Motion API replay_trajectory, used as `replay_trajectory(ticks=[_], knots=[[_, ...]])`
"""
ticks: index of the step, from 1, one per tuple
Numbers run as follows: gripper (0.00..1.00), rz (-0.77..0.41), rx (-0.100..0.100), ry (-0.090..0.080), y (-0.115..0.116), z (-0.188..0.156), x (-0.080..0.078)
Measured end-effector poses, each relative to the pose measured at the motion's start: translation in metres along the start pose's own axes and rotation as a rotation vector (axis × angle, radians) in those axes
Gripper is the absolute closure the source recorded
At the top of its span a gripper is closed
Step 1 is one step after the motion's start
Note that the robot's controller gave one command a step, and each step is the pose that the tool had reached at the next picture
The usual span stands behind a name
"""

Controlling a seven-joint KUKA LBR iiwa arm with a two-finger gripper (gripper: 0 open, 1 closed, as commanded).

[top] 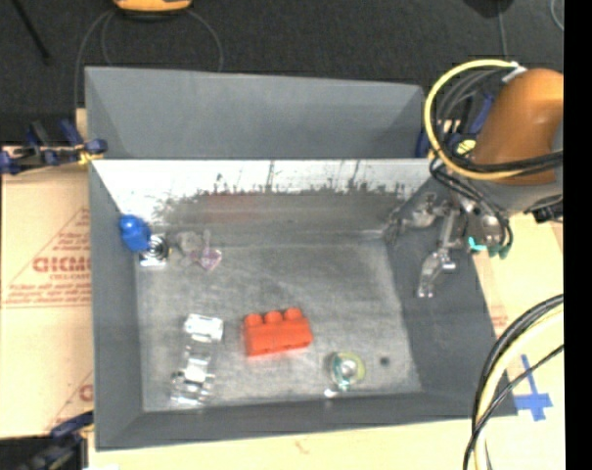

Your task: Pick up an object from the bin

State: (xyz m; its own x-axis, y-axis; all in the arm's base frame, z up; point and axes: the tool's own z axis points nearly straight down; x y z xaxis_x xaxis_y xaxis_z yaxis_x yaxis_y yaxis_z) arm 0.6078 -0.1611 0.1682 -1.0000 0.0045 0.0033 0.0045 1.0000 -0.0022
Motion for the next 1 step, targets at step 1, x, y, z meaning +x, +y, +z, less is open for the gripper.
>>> replay_trajectory(ticks=[1], knots=[[0.00,-0.203,-0.003,-0.001,0.0704,0.0385,0.0535]])
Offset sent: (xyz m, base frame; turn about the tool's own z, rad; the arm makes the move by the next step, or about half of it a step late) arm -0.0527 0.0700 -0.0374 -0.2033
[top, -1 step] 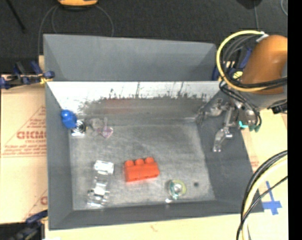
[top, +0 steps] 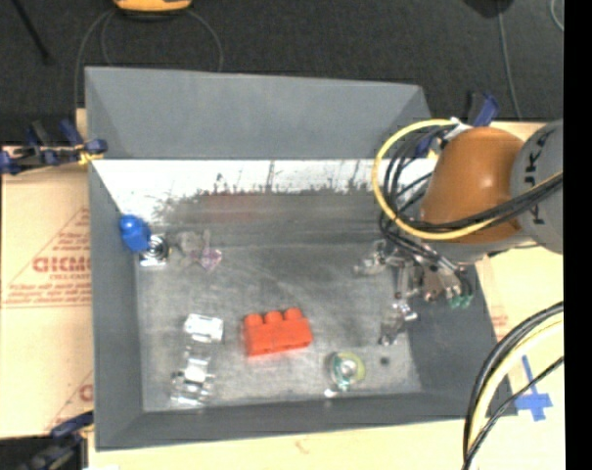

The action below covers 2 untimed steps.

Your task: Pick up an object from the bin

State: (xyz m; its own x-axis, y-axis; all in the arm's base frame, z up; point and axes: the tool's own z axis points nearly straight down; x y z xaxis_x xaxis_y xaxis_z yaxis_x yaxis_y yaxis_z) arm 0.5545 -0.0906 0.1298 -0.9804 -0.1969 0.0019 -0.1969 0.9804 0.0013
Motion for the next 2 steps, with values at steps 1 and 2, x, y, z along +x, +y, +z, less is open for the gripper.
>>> replay_trajectory(ticks=[1,2], knots=[[0.00,-0.116,0.005,-0.015,0.0664,0.0509,0.0588],[1.00,-0.116,0.006,-0.010,0.0642,0.0487,0.0586]])
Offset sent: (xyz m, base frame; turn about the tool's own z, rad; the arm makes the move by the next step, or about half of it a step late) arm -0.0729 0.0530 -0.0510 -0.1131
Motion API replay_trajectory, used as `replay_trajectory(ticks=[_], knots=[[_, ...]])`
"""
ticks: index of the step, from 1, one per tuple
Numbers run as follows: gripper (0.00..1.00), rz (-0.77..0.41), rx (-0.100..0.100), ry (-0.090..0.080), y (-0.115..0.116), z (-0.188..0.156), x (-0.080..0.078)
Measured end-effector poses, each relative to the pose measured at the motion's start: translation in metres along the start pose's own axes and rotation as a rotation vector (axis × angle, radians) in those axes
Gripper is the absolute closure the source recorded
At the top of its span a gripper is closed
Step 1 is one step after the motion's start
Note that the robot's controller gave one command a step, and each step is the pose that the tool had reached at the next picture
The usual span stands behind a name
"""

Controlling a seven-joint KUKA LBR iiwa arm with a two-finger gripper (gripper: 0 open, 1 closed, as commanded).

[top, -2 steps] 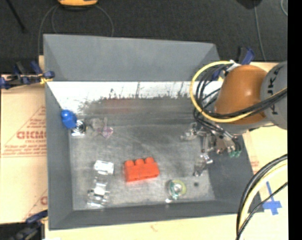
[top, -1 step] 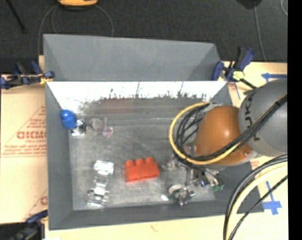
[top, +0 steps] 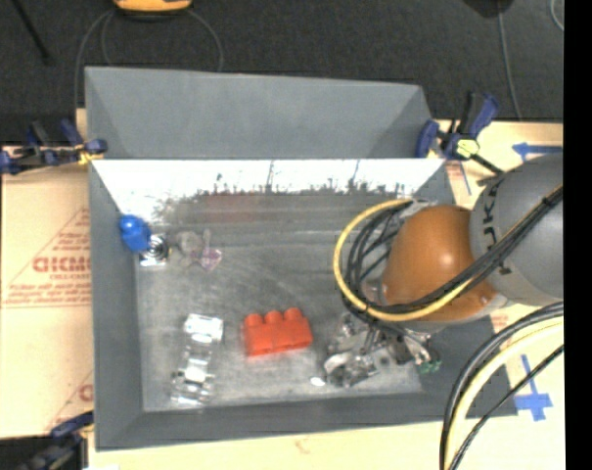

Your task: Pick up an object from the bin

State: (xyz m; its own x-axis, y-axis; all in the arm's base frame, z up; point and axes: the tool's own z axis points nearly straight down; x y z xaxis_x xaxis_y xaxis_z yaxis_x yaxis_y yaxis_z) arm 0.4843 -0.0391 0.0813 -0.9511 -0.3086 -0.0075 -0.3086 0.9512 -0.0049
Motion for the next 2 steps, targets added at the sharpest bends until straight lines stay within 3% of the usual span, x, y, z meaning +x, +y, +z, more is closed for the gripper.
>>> replay_trajectory(ticks=[1,2], knots=[[1.00,-0.454,-0.001,0.001,-0.063,-0.096,0.011],[1.00,-0.464,0.002,-0.002,-0.072,-0.203,0.004]])
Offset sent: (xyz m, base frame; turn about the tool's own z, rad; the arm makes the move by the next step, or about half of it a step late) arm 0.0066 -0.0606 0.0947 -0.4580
